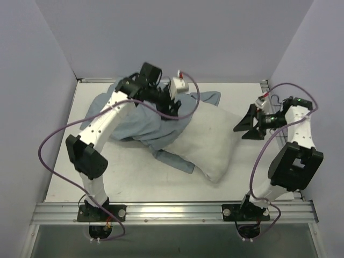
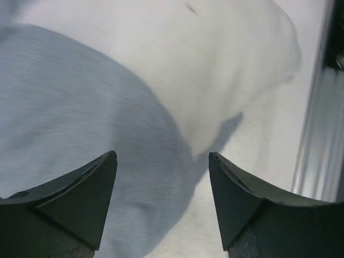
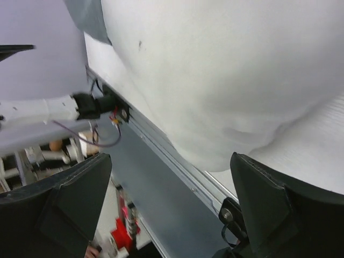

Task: Put the pillow into the pillowcase

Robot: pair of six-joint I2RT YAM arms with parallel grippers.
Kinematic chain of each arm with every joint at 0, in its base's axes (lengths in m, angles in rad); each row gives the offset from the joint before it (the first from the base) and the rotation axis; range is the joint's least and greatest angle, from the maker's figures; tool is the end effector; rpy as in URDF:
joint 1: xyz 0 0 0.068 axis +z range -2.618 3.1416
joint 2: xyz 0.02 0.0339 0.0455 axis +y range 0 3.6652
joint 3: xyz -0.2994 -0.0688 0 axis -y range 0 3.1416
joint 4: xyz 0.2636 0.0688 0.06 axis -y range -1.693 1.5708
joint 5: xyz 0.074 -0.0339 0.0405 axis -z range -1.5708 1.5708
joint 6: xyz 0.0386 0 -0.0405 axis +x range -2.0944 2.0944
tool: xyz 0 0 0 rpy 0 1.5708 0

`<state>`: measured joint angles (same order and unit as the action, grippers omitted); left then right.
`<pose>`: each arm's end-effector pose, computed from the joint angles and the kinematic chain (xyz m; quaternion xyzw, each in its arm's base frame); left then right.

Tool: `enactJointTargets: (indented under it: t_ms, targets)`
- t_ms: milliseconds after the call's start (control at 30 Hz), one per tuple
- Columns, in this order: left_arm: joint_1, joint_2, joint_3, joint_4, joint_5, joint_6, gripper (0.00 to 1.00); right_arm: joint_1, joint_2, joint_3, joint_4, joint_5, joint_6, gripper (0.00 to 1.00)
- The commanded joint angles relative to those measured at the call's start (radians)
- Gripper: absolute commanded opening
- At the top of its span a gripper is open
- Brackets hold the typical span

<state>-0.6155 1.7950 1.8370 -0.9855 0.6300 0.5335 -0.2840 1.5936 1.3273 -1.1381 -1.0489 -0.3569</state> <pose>0.3209 -0.2548 0.3913 0.5717 0.7073 -0.3065 0.2810 0.3092 -0.0554 0.3094 -0.0730 0.8605 0.4509 0.2255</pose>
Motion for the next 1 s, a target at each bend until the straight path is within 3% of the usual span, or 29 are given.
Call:
enactJointTargets:
  t_ms: [0,33,67,133,233,300,467,533,667,867,967]
  targets:
    - [0.045,0.096,0.313,0.028,-0.064,-0.128,0.78,-0.141,0.069,0.121,-0.195,-0.063,-0.096,1.0]
    - [0.043,0.177,0.374,0.031,-0.085,-0.163,0.87,-0.15,0.086,0.13,-0.054,-0.03,-0.009,1.0]
    - [0.04,0.22,0.445,0.041,-0.114,-0.232,0.87,-0.156,0.097,0.133,0.028,0.005,0.144,1.0]
    - [0.031,0.358,0.649,0.048,-0.206,-0.291,0.88,-0.152,0.135,0.133,0.229,0.094,0.264,1.0]
    - [-0.012,0.521,0.869,0.08,-0.374,-0.389,0.9,-0.123,0.221,0.162,0.345,0.156,0.427,1.0]
    - [-0.032,0.563,0.896,0.129,-0.43,-0.426,0.9,-0.098,0.29,0.199,0.354,0.173,0.492,1.0]
    - [-0.119,0.566,0.719,0.272,-0.622,-0.385,0.89,-0.026,0.333,0.176,0.446,0.164,0.555,1.0]
    - [-0.127,0.595,0.716,0.284,-0.696,-0.38,0.85,-0.004,0.328,0.141,0.457,0.147,0.556,0.95]
    - [-0.127,0.642,0.737,0.281,-0.907,-0.362,0.71,0.034,0.295,0.034,0.459,0.109,0.506,0.68]
    - [-0.109,0.635,0.688,0.284,-0.995,-0.345,0.5,0.04,0.23,-0.083,0.457,0.144,0.45,0.34]
    - [-0.102,0.635,0.68,0.281,-1.023,-0.323,0.47,0.04,0.22,-0.094,0.456,0.158,0.441,0.25]
